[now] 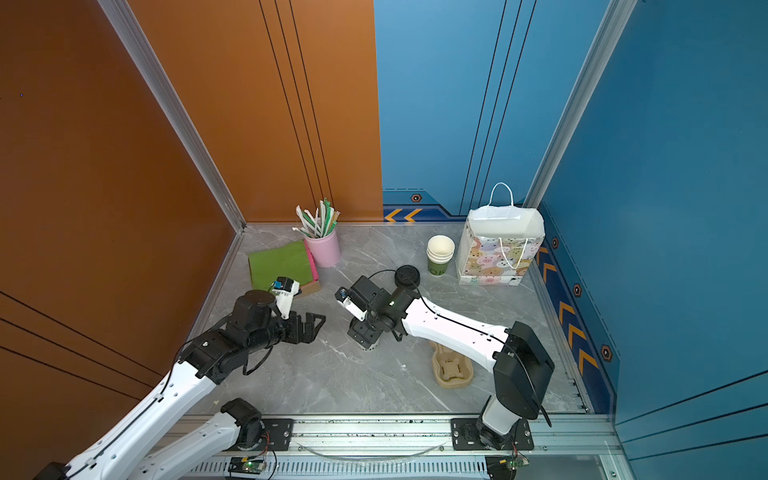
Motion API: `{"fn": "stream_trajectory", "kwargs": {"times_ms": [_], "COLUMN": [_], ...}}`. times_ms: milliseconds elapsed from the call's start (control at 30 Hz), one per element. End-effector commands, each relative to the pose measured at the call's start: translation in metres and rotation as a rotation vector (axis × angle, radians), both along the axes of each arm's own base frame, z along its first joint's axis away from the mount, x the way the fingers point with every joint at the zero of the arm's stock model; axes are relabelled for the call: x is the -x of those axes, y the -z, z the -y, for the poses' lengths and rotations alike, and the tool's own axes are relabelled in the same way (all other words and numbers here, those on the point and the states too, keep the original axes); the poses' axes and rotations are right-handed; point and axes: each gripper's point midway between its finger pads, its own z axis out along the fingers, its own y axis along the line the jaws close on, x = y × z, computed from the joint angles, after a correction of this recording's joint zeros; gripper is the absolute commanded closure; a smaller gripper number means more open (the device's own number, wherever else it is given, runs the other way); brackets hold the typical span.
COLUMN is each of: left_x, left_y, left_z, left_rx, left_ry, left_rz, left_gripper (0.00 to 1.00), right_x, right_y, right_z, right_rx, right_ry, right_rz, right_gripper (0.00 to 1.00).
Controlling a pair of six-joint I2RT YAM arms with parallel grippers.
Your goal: Pack the takeout coffee
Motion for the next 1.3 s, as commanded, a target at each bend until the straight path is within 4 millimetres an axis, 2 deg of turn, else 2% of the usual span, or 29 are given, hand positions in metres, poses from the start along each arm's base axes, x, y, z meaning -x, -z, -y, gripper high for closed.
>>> {"fn": "stream_trajectory", "kwargs": {"times_ms": [0, 433, 733, 1033, 1267], "left_x": [0.003, 0.004, 0.004, 0.002, 0.002], "left_y": [0.006, 0.008, 0.009, 0.009, 0.01], "left_z": [-0.002, -0.003, -0.004, -0.004, -0.003], "left_rx": [0.009, 0.01, 0.007, 0.007, 0.008], "left_ry": [-0.007, -0.01, -0.013, -0.015, -0.015], "left_rz": [-0.023, -0.026, -0.029, -0.024, -0.024], "left_gripper": [0.02, 0.02, 0.02, 0.02, 0.02], "right_x": [-0.002, -0.004, -0.01, -0.033, -0.064], "right_y": [0.0, 0.01, 0.009, 0.007, 0.009], "right_z": [0.001, 0.001, 0.003, 0.01, 0.017], "right_rx": [0.018, 0.024, 0.033, 0.04, 0.047], "right_ry": [-0.002, 0.01, 0.027, 0.109, 0.18], "right_rz": [-0.014, -0.051, -0.031, -0.009, 0.004], "right_gripper": [0.15, 0.23, 0.27, 0.31, 0.31]}}
